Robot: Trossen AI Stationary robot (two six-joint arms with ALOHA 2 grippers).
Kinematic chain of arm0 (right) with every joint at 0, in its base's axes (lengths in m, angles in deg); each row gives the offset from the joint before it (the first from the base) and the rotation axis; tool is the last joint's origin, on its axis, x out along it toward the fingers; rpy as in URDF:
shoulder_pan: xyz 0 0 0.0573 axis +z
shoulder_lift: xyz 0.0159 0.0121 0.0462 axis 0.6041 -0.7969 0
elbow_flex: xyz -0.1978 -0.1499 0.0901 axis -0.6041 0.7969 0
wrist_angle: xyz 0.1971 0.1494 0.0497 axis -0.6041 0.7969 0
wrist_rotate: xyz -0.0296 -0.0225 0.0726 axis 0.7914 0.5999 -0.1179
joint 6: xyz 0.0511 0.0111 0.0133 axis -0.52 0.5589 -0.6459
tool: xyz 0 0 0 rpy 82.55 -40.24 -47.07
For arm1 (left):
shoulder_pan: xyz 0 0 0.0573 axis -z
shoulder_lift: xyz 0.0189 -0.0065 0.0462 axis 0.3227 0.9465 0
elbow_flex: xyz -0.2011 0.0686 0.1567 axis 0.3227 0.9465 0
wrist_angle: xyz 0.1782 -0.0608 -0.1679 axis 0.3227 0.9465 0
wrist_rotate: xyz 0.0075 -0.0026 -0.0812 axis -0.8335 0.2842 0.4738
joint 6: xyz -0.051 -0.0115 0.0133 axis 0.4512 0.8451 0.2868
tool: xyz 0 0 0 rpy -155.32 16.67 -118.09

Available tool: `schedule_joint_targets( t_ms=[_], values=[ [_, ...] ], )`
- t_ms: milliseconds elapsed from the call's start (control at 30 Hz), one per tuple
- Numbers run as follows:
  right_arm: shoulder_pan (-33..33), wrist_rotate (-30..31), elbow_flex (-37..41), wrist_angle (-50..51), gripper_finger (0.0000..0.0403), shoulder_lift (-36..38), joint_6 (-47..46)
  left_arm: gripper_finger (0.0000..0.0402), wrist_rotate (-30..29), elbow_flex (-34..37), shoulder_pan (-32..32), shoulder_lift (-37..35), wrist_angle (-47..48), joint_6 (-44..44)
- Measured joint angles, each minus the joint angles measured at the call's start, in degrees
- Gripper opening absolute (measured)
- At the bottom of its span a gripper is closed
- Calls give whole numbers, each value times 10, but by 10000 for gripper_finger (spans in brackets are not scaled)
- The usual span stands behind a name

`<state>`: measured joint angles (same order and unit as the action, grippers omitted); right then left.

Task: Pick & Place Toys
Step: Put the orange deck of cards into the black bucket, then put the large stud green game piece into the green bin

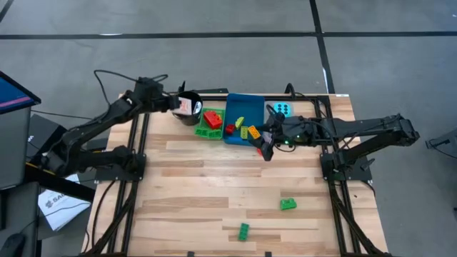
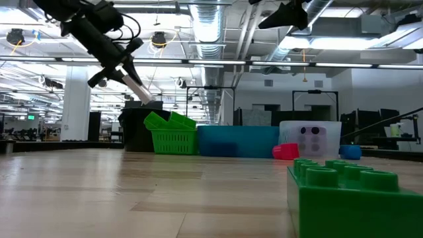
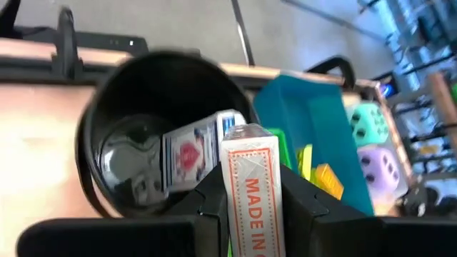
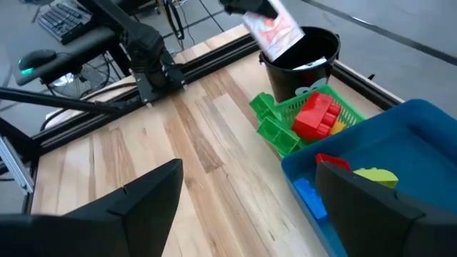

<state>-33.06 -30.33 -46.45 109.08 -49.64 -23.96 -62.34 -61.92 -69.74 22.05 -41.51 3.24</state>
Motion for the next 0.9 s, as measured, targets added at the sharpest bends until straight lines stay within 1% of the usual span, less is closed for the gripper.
schedule_joint_targets(
  t_ms=[133, 300, 367, 467, 667, 800, 900],
  values=[
    [0, -2, 0, 0, 314, 0, 6, 63, 19, 0, -35, 0, -15, -1],
    [0, -2, 0, 0, 314, 0, 22, 69, 23, 0, -41, 0, -5, -1],
    [0, -2, 0, 0, 314, 0, 30, 92, 23, 0, -39, 0, -13, -1],
    [-1, -2, 0, 1, 314, 0, 34, 138, 19, 0, -39, 0, -34, -1],
    [-1, -10, 0, 1, 314, 0, 35, 220, 5, 0, -39, 0, -35, -1],
    [-1, -11, 0, 1, 314, 0, 35, 255, 16, 0, -39, -3, -34, -1],
    [-1, -12, 0, 1, 314, 1, 35, 264, 50, 0, -33, -18, -42, -1]
  ],
)
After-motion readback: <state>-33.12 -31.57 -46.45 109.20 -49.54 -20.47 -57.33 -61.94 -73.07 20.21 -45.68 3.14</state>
